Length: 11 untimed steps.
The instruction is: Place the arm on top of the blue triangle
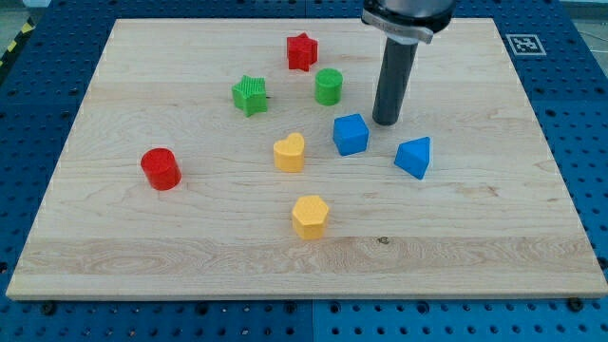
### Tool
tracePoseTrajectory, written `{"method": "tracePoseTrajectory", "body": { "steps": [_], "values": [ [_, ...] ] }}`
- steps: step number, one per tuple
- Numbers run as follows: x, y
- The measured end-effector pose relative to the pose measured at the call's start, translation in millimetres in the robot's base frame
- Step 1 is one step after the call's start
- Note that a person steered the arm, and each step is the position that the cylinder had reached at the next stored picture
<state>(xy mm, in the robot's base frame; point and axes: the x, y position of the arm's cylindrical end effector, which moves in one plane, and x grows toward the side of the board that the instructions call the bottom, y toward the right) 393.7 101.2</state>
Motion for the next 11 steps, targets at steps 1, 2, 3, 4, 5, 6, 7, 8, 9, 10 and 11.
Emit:
{"method": "tracePoseTrajectory", "body": {
  "steps": [1,2,3,4,5,6,7,8,9,10,11],
  "values": [
    [-1.2,38.8],
    [-1.2,66.4],
    [0.6,66.5],
    [6.6,66.5],
    [19.5,67.9],
    [49.3,67.8],
    [49.6,67.8],
    [49.4,67.8],
    [48.3,65.4],
    [45.0,64.4],
    [45.0,64.4]
  ]
}}
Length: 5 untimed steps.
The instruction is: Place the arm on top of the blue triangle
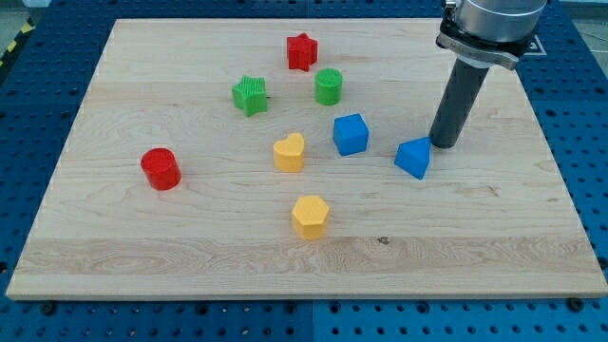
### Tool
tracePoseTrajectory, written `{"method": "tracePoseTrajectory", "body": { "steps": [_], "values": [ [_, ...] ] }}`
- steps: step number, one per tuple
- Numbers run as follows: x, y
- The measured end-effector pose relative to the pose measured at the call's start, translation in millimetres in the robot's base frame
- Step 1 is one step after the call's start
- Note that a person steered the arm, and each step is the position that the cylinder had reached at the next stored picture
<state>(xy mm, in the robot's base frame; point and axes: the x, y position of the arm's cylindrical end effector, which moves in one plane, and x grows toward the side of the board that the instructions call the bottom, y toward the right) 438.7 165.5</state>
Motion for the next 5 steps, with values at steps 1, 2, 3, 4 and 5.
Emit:
{"method": "tracePoseTrajectory", "body": {
  "steps": [1,2,3,4,5],
  "values": [
    [-1.0,-21.6],
    [-24.5,-37.1],
    [-29.9,-37.1],
    [-26.4,-37.1],
    [-22.7,-37.1]
  ]
}}
